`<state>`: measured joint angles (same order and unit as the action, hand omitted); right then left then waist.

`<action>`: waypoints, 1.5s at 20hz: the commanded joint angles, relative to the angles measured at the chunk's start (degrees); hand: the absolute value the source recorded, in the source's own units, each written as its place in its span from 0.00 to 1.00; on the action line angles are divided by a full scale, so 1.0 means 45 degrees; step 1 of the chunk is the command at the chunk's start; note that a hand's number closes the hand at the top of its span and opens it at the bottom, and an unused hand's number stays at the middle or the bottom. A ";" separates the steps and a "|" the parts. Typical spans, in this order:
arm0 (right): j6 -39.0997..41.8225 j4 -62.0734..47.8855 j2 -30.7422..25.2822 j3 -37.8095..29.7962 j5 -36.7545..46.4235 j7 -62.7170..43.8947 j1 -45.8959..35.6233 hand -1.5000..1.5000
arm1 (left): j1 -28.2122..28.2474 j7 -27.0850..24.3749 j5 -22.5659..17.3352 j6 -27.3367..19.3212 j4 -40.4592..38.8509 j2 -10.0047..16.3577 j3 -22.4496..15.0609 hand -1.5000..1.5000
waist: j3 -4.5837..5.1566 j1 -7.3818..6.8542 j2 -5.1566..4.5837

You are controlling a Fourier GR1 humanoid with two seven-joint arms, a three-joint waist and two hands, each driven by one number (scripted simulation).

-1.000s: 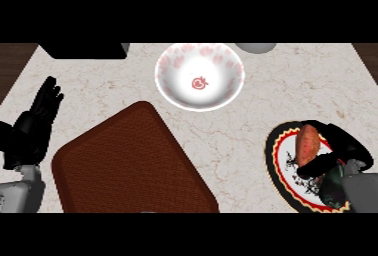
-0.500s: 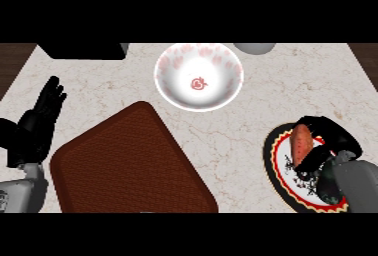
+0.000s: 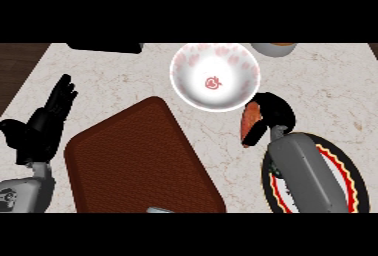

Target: Pick the sweet potato from the plate and place it in the bowl

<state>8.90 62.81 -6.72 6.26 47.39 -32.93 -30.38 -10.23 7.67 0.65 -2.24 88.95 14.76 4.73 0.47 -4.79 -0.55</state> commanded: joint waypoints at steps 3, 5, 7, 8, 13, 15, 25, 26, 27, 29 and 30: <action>-0.0984 -0.1311 0.1447 0.1785 0.1008 -0.4245 -0.3690 1.00 | -0.0988 0.0225 0.0165 0.0174 -0.0029 -0.0285 -0.0675 0.50 | -0.0062 -0.1245 -0.0244; -0.1230 -0.1732 0.1465 0.2284 0.1015 -0.5416 -0.4868 1.00 | -0.0987 -0.0021 0.0187 0.0320 -0.0391 -0.0294 -0.0741 0.50 | -0.0040 -0.1362 -0.0289; -0.1446 -0.2228 0.1476 0.2982 0.1349 -0.6587 -0.5937 1.00 | -0.1090 0.0082 0.0302 0.0214 -0.0358 -0.0431 -0.0892 0.50 | -0.0045 -0.1348 -0.0205; -0.1709 -0.2259 0.1480 0.3151 0.1435 -0.7131 -0.6451 1.00 | -0.1200 0.0122 0.0334 0.0169 -0.0364 -0.0506 -0.0953 0.50 | -0.0040 -0.1459 -0.0195; -0.2607 -0.2651 0.1486 0.3819 0.2971 -0.9163 -0.9096 1.00 | -0.1320 0.0215 0.0318 0.0165 -0.0683 -0.0295 -0.0673 0.50 | -0.0018 -0.1120 -0.0034; -0.3138 -0.2759 0.1486 0.4030 0.3477 -0.9760 -0.9656 1.00 | -0.1349 0.0124 0.0420 -0.0047 -0.0873 -0.0326 -0.0555 0.50 | -0.0024 -0.0848 -0.0031; -0.4162 -0.4580 0.1485 0.3208 0.3383 -1.0763 -1.1826 1.00 | -0.0977 -0.0230 0.0213 -0.0019 -0.1181 -0.0305 -0.0208 0.50 | -0.0039 -0.0387 -0.0122; -0.4703 -0.4513 0.1485 0.3391 0.3229 -1.0644 -1.1493 1.00 | -0.1173 0.0075 0.0405 -0.0288 -0.1007 -0.0574 -0.0451 0.50 | -0.0059 -0.0283 -0.0097; -0.5089 -0.4512 0.1485 0.3141 0.3161 -1.0529 -1.1328 1.00 | -0.0952 -0.0504 0.0315 -0.0138 -0.1404 -0.0364 -0.0172 0.50 | -0.0053 -0.0177 -0.0135; -0.5577 -0.4879 0.1485 0.2725 0.3107 -0.9951 -1.1329 1.00 | -0.0979 -0.0497 0.0207 0.0017 -0.1392 0.0052 0.0182 0.50 | -0.0067 -0.0026 -0.0132; -0.5995 -0.4905 0.1485 0.2871 0.3112 -0.9807 -1.0811 1.00 | -0.0602 -0.0258 -0.0059 0.0091 -0.0910 0.0024 0.0270 0.50 | -0.0079 -0.0047 -0.0057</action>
<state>-8.67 42.53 -0.72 20.16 61.75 -67.86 -80.53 -14.48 6.72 1.68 -2.37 84.10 13.82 4.14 0.22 -6.08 -0.96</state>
